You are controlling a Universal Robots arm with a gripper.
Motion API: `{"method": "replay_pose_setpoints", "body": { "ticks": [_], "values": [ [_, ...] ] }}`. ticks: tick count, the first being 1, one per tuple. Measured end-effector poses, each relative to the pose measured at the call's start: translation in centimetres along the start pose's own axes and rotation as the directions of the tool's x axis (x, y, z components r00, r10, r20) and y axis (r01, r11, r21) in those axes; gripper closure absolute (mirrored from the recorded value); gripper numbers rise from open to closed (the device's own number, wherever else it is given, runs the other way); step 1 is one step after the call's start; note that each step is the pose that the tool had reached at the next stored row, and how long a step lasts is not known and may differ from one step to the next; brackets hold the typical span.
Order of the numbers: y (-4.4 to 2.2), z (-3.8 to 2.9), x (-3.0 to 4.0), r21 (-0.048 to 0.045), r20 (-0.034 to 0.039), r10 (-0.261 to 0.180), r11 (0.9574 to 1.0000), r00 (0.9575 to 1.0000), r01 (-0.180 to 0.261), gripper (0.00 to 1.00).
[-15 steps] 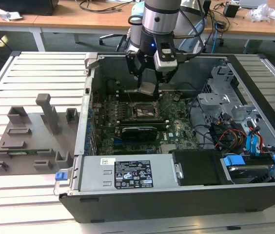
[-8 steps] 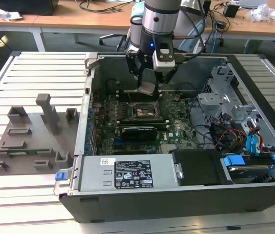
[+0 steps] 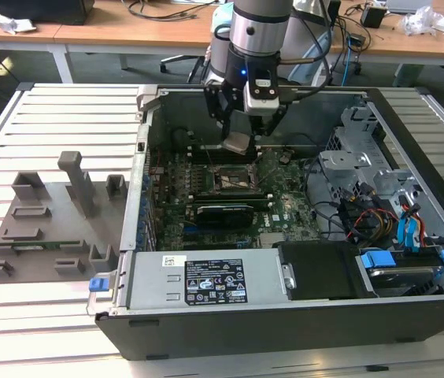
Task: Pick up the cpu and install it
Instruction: 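Place the cpu into insertion slot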
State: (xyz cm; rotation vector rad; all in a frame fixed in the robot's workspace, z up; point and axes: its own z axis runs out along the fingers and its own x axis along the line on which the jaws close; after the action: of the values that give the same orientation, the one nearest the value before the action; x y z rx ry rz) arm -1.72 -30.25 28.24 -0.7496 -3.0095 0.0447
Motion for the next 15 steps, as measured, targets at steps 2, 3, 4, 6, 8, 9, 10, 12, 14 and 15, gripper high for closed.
{"method": "replay_pose_setpoints", "body": {
  "ticks": [2, 3, 4, 6, 8, 9, 10, 12, 14, 15],
  "values": [
    [0.00, 0.01, 0.00, -0.0010, -0.0010, 0.028, 0.9996, 0.9996, -0.028, 0.45],
    [0.00, 0.01, 0.00, -0.0012, -0.0014, 0.037, 0.9993, 0.9993, -0.037, 0.45],
    [0.00, 0.01, 0.00, -0.0016, -0.0020, 0.052, 0.9987, 0.9987, -0.052, 0.45],
    [0.00, 0.01, 0.00, -0.0023, -0.0028, 0.073, 0.9974, 0.9974, -0.073, 0.45],
    [0.00, 0.01, 0.00, -0.0028, -0.0037, 0.095, 0.9955, 0.9955, -0.095, 0.45],
    [0.00, 0.02, 0.00, -0.0031, -0.0040, 0.102, 0.9948, 0.9948, -0.102, 0.45],
    [0.00, 0.02, 0.00, -0.0034, -0.0044, 0.113, 0.9936, 0.9936, -0.113, 0.45],
    [0.00, 0.02, 0.00, -0.0040, -0.0053, 0.134, 0.9910, 0.9910, -0.134, 0.45],
    [0.00, 0.03, 0.00, -0.0048, -0.0066, 0.164, 0.9865, 0.9865, -0.164, 0.45],
    [0.00, 0.03, 0.00, -0.0050, -0.0070, 0.174, 0.9847, 0.9847, -0.174, 0.45]
  ]
}}
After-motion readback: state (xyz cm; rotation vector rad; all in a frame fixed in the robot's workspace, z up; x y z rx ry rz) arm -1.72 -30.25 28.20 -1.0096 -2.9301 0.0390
